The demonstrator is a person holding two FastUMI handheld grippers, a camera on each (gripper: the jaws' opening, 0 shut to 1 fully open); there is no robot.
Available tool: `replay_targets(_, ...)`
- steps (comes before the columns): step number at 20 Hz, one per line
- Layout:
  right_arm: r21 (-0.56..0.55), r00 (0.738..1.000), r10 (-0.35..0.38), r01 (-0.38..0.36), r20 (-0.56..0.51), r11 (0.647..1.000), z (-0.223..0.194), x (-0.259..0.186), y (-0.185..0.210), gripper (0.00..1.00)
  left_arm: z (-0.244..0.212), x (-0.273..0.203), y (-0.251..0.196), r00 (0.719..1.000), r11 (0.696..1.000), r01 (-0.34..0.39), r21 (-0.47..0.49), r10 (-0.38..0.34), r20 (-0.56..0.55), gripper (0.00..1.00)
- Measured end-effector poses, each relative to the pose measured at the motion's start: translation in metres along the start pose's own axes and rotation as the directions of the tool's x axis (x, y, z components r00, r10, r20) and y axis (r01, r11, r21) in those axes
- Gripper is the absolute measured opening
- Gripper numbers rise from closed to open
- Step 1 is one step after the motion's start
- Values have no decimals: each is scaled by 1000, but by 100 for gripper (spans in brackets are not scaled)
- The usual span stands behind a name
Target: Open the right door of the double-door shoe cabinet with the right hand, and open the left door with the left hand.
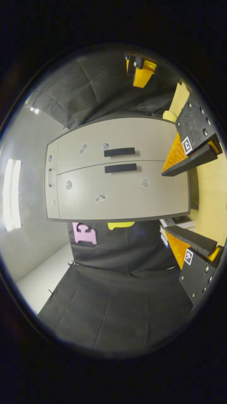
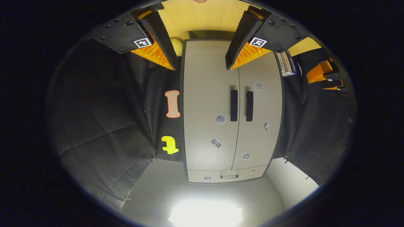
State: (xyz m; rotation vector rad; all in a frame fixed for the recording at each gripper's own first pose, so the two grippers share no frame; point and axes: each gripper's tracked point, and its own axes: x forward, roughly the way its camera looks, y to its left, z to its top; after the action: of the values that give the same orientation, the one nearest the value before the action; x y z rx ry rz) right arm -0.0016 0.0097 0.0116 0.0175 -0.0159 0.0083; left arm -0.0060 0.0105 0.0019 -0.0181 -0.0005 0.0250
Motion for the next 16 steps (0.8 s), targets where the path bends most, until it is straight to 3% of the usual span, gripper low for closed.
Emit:
replay_targets(7,50,998,48,-50,32,998,25,21,15,96,-6,-9,5,1000,1000,-10,-10,10,-10,92)
replay_targets(16,62,989,112,-119,95,991,67,74,45,96,-11,-31,48,995,996,-95,-2,94,-9,92)
